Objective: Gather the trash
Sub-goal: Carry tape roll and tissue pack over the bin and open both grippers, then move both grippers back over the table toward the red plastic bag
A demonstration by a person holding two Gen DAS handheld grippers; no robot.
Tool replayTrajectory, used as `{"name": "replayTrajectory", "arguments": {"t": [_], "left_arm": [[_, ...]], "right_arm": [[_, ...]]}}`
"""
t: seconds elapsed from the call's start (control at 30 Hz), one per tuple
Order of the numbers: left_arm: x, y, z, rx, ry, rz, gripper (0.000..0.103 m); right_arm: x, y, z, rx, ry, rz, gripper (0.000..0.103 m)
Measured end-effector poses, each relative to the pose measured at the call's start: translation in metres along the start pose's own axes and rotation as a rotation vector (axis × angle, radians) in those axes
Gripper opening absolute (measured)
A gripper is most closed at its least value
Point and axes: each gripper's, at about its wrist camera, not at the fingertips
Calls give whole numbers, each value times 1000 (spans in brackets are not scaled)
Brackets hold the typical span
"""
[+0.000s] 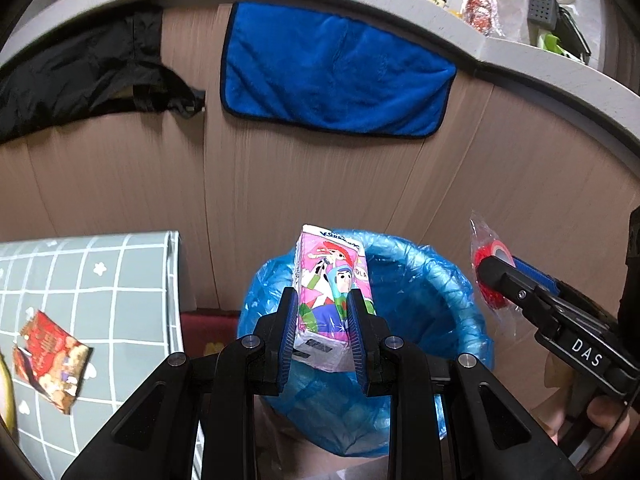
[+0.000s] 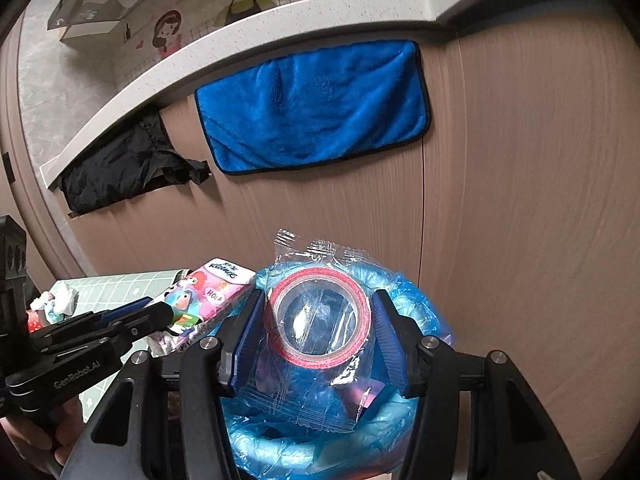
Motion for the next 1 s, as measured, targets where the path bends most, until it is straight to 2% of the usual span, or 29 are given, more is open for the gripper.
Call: {"name": "replayTrajectory", "arguments": {"t": [0.17,0.23,0.3,0.37,0.4,0.53,0.73,0.87,1.0], "left_arm": [[1,8,8,-23,-40,18,27],[2,10,12,-44,-68,17,30],[4,10,17,-84,-108,5,36],[7,8,22,-111,-137,-1,47],[9,5,24,-114,-142,-9,48],[20,-9,30,-61,-119,-42,48],[19,-60,52,51,-98,-74,48],[9,-98,75,124,-73,-83,48],[-1,-146,105,186,-59,-95,48]], "right_arm": [[-3,9,-3,10,20,20,51],[-4,11,-4,9,29,21,55],[-4,18,-7,7,38,40,64],[-5,23,-8,7,43,62,64],[-4,20,-10,-8,48,54,65],[-2,10,-7,-22,34,28,66],[5,-15,13,-43,-40,-14,66],[7,-27,36,-7,-56,-32,66],[2,-33,72,66,-66,-33,66]]}}
Point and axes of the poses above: each gripper's, at about its wrist camera, not at the fingertips, and y roughly the way its jaws point, z to its left, x to its top, and after that the axes turned 10 degrees about -z, right-handed
